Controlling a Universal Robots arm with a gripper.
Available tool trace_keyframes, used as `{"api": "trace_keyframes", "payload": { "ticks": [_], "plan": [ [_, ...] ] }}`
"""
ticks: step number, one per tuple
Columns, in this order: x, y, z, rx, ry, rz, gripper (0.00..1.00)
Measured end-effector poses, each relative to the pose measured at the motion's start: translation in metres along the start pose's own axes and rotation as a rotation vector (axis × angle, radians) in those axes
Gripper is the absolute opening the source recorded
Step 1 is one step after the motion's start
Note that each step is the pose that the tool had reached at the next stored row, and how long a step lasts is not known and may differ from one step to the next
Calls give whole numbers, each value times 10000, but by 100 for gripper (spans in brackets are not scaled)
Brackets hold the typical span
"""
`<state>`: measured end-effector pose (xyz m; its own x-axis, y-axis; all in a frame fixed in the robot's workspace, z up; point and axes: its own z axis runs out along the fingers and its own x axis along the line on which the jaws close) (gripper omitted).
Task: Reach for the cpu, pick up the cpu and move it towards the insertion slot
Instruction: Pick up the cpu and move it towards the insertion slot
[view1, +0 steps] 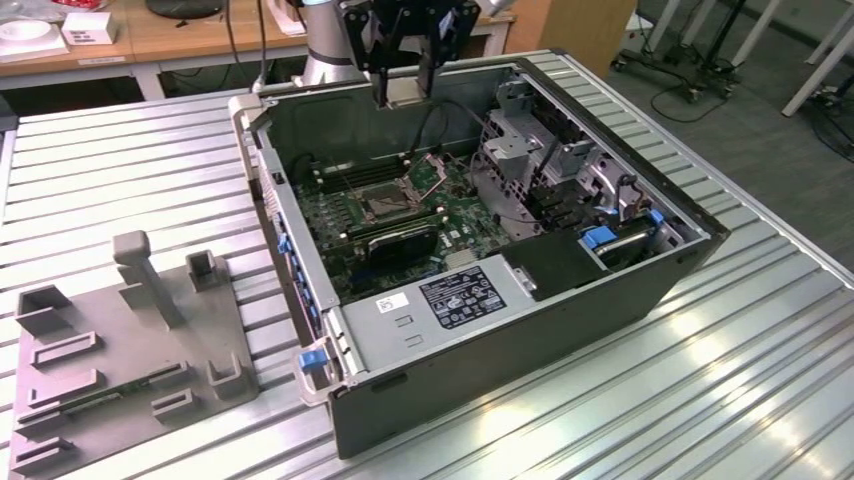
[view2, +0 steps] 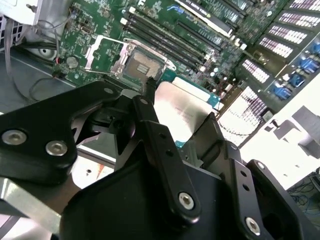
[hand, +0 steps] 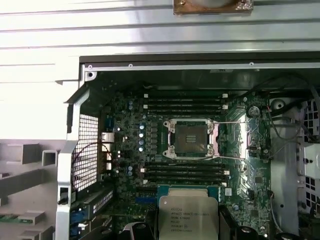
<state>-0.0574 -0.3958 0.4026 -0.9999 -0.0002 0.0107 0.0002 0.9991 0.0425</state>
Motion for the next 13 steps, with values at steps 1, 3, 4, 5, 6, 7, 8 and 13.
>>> {"api": "trace_keyframes", "payload": {
  "ticks": [1,3,4,5,6,7,8,13],
  "plan": [
    [-4,19,5,-1,-1,1,55],
    [-13,56,14,-2,-1,2,55],
    [-19,73,18,-1,-1,2,55],
    [-24,88,21,-1,0,2,55],
    [-28,101,24,0,0,3,55],
    [-32,113,27,0,0,2,55],
    [-35,124,30,-1,-1,3,55],
    [-45,164,38,-1,0,3,55]
  ]
}}
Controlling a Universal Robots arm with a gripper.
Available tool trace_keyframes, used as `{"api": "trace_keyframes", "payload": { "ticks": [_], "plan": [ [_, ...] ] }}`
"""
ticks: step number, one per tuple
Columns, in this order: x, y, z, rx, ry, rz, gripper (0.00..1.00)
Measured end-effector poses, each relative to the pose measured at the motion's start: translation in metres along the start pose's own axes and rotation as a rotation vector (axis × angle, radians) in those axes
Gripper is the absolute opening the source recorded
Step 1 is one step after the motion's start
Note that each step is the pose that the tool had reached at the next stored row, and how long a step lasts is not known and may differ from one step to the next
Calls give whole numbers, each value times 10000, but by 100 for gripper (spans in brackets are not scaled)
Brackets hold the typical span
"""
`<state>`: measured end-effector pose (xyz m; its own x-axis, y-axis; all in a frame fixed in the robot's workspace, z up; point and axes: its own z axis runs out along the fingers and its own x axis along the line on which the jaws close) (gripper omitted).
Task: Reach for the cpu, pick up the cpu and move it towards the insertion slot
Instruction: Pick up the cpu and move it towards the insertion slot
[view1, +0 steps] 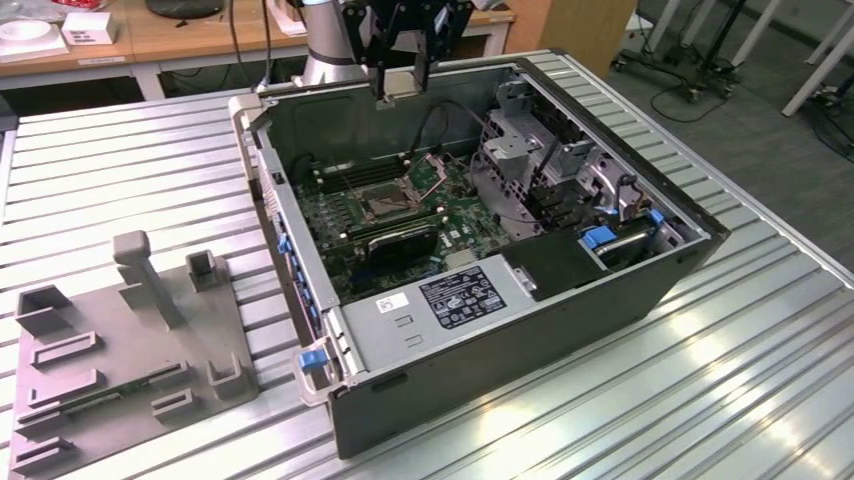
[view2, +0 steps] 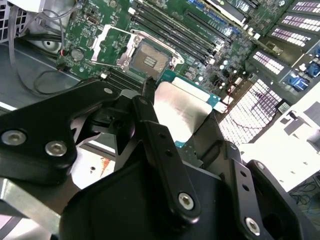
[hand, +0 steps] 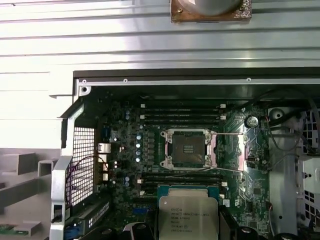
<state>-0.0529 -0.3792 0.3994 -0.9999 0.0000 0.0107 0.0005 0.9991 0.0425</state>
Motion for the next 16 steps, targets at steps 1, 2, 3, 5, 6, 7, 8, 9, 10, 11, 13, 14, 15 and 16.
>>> {"api": "trace_keyframes", "payload": {
  "ticks": [1,2,3,5,6,7,8,9,10,11,13,14,15,16],
  "plan": [
    [0,0,0,0,0,0,55],
    [0,0,0,-1,0,0,55],
    [0,1,0,0,0,2,55],
    [1,1,0,0,0,3,55],
    [0,2,0,0,0,2,55],
    [0,5,1,0,0,3,55],
    [0,8,1,0,0,3,55],
    [1,13,2,0,-1,4,55],
    [1,19,2,-1,-1,4,55],
    [0,26,3,0,0,3,55],
    [-1,38,5,0,0,3,55],
    [-3,42,6,0,0,1,55],
    [-7,45,6,0,1,1,55],
    [-12,47,7,0,0,2,55]
  ]
}}
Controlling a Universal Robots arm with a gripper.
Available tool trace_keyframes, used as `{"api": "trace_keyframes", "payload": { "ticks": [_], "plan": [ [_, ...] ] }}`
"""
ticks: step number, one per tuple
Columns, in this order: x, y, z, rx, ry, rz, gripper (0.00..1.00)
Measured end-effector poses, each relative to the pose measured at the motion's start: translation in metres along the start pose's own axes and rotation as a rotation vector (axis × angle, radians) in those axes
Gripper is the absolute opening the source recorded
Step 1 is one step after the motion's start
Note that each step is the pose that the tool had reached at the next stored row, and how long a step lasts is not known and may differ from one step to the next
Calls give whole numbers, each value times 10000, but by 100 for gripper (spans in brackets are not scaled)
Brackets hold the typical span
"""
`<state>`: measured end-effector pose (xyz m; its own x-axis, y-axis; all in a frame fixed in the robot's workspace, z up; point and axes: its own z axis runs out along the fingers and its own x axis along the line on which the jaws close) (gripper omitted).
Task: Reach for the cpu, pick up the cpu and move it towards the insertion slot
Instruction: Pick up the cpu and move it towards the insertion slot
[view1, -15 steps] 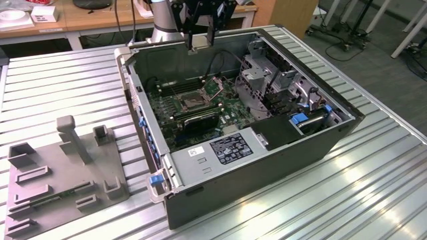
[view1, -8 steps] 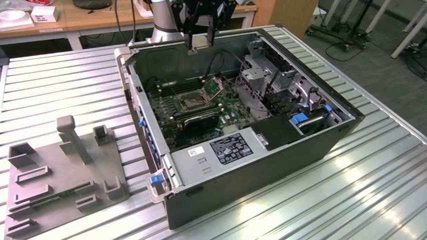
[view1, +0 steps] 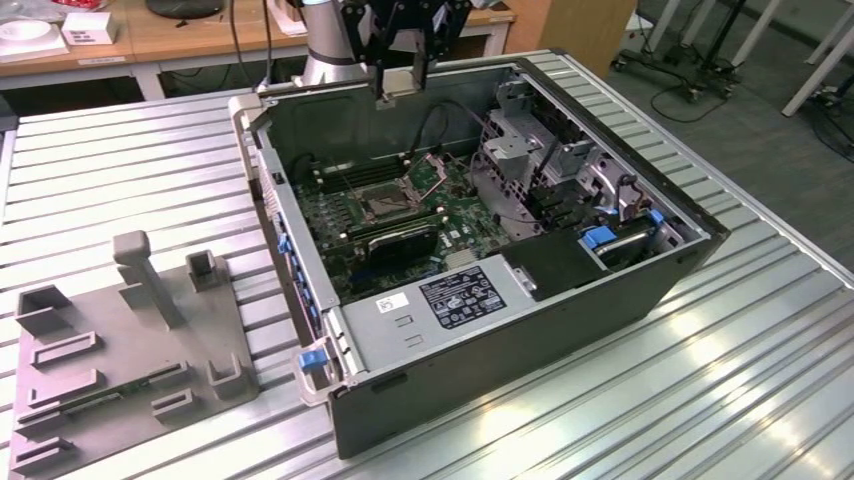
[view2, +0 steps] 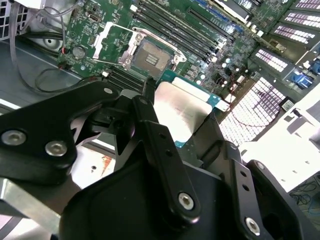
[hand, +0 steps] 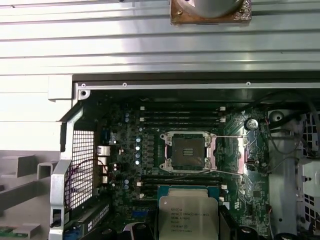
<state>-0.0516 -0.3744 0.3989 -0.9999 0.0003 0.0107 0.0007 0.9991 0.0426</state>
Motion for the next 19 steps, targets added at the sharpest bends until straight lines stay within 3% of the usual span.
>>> {"api": "trace_keyframes", "payload": {
  "ticks": [6,19],
  "plan": [
    [-59,11,2,1,0,0,55],
    [-66,14,3,1,0,1,55]
  ]
}}
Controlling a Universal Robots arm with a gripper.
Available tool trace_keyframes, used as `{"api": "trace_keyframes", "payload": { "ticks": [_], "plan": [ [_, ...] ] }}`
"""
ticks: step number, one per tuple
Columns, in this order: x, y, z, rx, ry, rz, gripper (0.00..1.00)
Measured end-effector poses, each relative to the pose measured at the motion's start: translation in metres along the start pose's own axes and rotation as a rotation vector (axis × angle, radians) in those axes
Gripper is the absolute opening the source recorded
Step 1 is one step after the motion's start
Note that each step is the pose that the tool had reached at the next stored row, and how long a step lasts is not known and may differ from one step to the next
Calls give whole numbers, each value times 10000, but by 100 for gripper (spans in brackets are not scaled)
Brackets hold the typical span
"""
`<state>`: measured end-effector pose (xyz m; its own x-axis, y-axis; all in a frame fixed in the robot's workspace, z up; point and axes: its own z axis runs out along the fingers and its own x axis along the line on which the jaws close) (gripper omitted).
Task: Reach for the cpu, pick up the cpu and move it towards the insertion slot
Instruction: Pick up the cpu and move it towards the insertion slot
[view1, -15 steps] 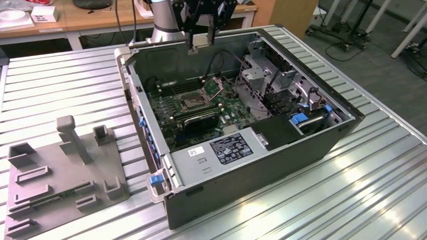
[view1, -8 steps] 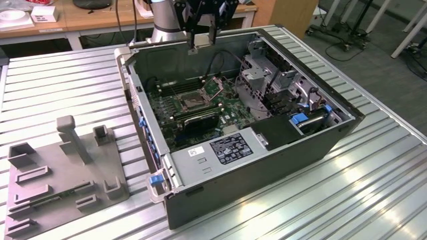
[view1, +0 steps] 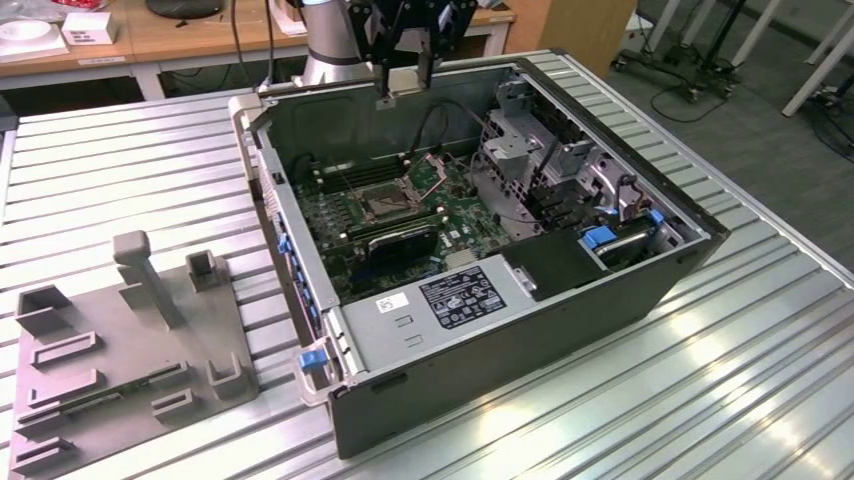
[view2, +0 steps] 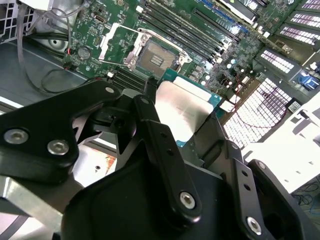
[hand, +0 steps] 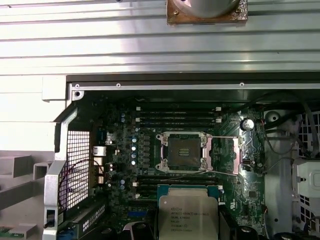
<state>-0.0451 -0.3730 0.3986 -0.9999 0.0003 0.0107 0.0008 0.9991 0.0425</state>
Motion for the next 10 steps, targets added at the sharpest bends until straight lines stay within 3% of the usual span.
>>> {"api": "trace_keyframes", "payload": {
  "ticks": [3,10],
  "plan": [
    [1,22,5,-1,-1,0,55],
    [-1,168,40,-1,-2,30,55]
  ]
}}
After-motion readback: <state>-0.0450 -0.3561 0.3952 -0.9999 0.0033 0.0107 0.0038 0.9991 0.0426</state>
